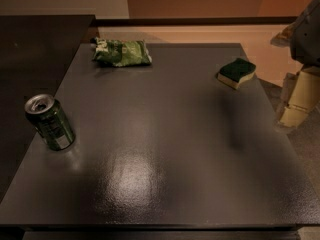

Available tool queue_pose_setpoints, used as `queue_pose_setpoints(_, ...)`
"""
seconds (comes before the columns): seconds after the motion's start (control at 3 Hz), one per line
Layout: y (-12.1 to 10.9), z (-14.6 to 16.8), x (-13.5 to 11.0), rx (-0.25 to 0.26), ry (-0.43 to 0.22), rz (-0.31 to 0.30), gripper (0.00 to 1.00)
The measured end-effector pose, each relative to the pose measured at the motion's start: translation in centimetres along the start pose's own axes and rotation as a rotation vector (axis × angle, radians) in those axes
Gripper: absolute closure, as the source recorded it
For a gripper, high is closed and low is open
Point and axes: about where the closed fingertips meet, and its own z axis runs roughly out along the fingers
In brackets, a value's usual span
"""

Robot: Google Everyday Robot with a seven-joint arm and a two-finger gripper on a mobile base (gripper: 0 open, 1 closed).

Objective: Pick sponge

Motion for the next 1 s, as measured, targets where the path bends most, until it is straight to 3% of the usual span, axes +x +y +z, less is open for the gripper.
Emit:
queue_pose_setpoints(0.33, -0.5, 0.0, -0.2, -0.001, -0.009, 0.007, 0.0)
queue_pose_setpoints(1.0, -5.2, 2.5, -0.1, 0.008, -0.086, 0.08, 0.0)
